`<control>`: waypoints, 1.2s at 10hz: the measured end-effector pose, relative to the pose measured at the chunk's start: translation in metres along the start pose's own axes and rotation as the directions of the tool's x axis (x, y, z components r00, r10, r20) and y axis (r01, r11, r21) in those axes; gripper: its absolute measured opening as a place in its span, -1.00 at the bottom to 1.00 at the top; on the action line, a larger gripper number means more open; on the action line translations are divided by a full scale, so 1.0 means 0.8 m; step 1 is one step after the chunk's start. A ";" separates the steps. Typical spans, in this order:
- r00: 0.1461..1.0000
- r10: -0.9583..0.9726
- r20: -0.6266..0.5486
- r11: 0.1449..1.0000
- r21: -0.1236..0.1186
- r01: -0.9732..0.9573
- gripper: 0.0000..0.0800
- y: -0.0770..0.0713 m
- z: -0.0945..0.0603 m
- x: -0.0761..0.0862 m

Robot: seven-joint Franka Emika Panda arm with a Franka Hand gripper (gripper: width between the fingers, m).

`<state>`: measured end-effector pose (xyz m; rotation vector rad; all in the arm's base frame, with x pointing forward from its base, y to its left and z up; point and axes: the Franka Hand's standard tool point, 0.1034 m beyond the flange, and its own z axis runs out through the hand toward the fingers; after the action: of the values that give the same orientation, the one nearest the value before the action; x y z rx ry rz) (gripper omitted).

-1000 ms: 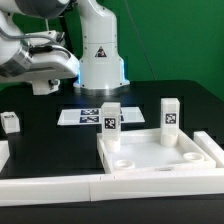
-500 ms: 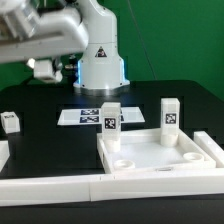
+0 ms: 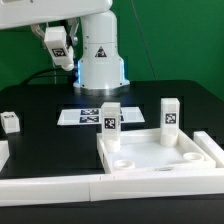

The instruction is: Assemble square table

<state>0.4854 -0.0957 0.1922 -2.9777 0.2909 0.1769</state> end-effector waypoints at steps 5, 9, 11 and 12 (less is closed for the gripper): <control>0.924 -0.006 -0.384 0.993 -0.110 -0.039 -0.29 -0.141 -0.022 0.073; 0.819 0.022 -0.573 0.999 -0.022 -0.043 -0.29 -0.197 -0.004 0.088; 0.823 0.017 -0.567 0.999 -0.024 -0.038 -0.29 -0.193 0.001 0.087; 0.813 -0.025 -0.582 0.999 -0.046 -0.002 -0.29 -0.180 0.016 0.082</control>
Offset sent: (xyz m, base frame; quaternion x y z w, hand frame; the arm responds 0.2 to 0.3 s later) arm 0.0898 0.0904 0.0300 -0.0775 0.2487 -0.0047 0.9655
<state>0.5772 0.0341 0.1901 -2.9930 0.3318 -0.7619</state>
